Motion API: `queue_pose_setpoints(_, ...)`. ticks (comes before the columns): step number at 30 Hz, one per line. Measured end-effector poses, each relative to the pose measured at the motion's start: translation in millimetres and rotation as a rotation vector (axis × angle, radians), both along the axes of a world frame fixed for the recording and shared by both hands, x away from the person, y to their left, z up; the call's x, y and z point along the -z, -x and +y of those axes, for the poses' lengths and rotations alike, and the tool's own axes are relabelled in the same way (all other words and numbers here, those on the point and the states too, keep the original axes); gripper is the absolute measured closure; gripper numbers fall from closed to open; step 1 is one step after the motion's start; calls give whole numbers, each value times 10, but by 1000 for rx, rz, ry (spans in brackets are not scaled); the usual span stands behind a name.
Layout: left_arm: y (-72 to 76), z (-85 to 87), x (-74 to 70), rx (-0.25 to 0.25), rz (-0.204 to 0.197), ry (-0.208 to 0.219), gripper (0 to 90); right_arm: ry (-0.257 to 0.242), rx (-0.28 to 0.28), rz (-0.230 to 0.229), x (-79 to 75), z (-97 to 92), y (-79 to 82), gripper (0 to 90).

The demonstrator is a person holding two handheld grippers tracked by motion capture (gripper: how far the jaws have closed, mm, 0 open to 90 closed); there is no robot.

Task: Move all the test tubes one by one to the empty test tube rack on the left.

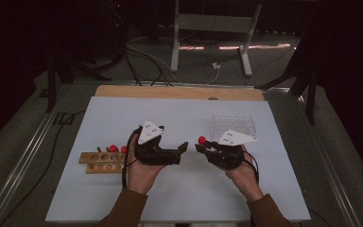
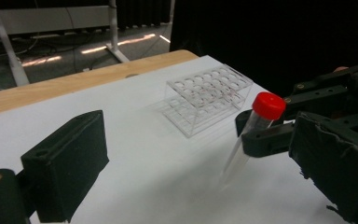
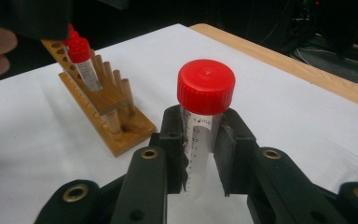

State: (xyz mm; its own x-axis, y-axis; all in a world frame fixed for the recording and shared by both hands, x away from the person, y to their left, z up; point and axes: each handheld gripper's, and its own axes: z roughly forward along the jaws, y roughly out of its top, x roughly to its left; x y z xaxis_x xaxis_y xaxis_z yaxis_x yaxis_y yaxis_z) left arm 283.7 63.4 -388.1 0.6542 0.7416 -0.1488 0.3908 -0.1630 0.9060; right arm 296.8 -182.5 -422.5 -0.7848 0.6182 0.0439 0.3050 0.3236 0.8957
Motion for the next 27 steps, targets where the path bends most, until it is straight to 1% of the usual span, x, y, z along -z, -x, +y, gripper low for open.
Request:
queue_pose_setpoints(5,-17,-137,22,12,7,-6,92,9,-13,7,16,56,14,741)
queue_pose_setpoints(8,-26,-210,45,23,12,-8,169,16,-21,13,30,91,21,740)
queue_pose_setpoints(9,-32,-240,57,36,15,-8,177,18,-22,14,33,97,21,740)
queue_pose_setpoints(11,-40,-282,77,65,20,-7,255,18,-27,16,37,111,23,740)
queue_pose_setpoints(13,-47,-321,99,92,28,-12,361,18,-30,18,38,119,26,741)
queue_pose_setpoints(16,-52,-356,117,117,37,-12,507,18,-34,19,41,125,27,740)
queue_pose_setpoints(20,-52,-366,120,139,40,1,649,20,-37,21,47,135,30,741)
queue_pose_setpoints(21,-49,-371,120,145,39,-2,683,17,-36,23,49,134,27,740)
queue_pose_setpoints(24,-46,-378,124,141,40,-8,701,22,-37,24,56,131,24,740)
queue_pose_setpoints(27,-42,-374,118,133,37,-11,705,15,-41,23,59,129,22,732)
